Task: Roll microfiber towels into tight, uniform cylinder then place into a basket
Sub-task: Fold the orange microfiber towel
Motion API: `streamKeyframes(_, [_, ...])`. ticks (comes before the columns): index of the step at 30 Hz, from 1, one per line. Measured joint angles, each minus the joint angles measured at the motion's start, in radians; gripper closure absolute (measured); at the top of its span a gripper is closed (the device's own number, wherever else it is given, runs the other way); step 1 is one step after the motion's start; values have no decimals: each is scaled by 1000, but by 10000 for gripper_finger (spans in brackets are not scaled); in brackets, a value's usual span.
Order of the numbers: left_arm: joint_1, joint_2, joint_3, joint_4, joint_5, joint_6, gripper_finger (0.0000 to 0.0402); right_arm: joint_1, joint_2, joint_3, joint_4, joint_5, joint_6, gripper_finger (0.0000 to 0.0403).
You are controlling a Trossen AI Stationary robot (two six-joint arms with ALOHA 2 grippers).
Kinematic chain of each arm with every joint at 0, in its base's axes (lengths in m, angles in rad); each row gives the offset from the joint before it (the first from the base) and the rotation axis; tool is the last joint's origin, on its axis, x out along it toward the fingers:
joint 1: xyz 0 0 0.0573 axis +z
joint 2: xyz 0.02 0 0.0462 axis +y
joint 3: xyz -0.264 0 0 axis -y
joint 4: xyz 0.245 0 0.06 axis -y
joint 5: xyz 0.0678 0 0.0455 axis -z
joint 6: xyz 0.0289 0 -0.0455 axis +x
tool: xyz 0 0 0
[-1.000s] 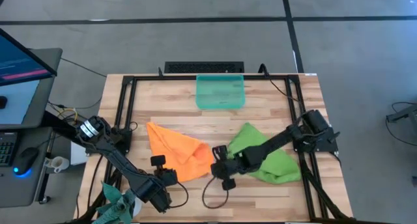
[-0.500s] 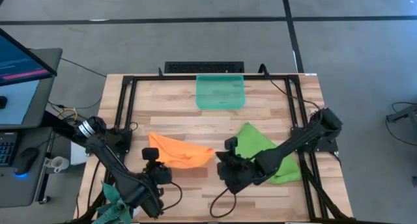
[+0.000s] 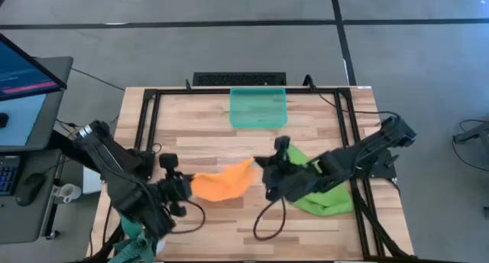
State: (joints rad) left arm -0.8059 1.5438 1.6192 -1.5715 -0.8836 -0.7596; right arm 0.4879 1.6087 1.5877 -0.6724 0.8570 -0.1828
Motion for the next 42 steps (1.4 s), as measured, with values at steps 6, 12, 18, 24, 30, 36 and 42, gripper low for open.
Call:
streamKeyframes(6, [65, -199, 0, -1, 81, -90, 401, -71, -51, 45, 12, 43, 76, 399])
streamKeyframes(12, [147, -349, 0, 0, 83, -156, 401, -132, -75, 75, 15, 1, 150, 400])
streamKeyframes(18, [196, -387, 0, 1, 81, -16, 401, -178, -57, 77, -3, -21, 181, 400])
streamKeyframes(24, [295, -345, -1, 0, 10, 158, 401, -248, -51, 76, -9, -17, 151, 401])
streamKeyframes(30, [399, -307, -1, 0, -117, 328, 401, -309, -52, 76, 20, -39, 77, 401])
streamKeyframes(36, [413, -301, -25, -1, -97, 381, 401, -284, -4, 74, -53, -114, 101, 401])
streamKeyframes(42, [413, -304, -56, -1, -45, 401, 401, -259, 18, 75, -47, -97, 96, 401])
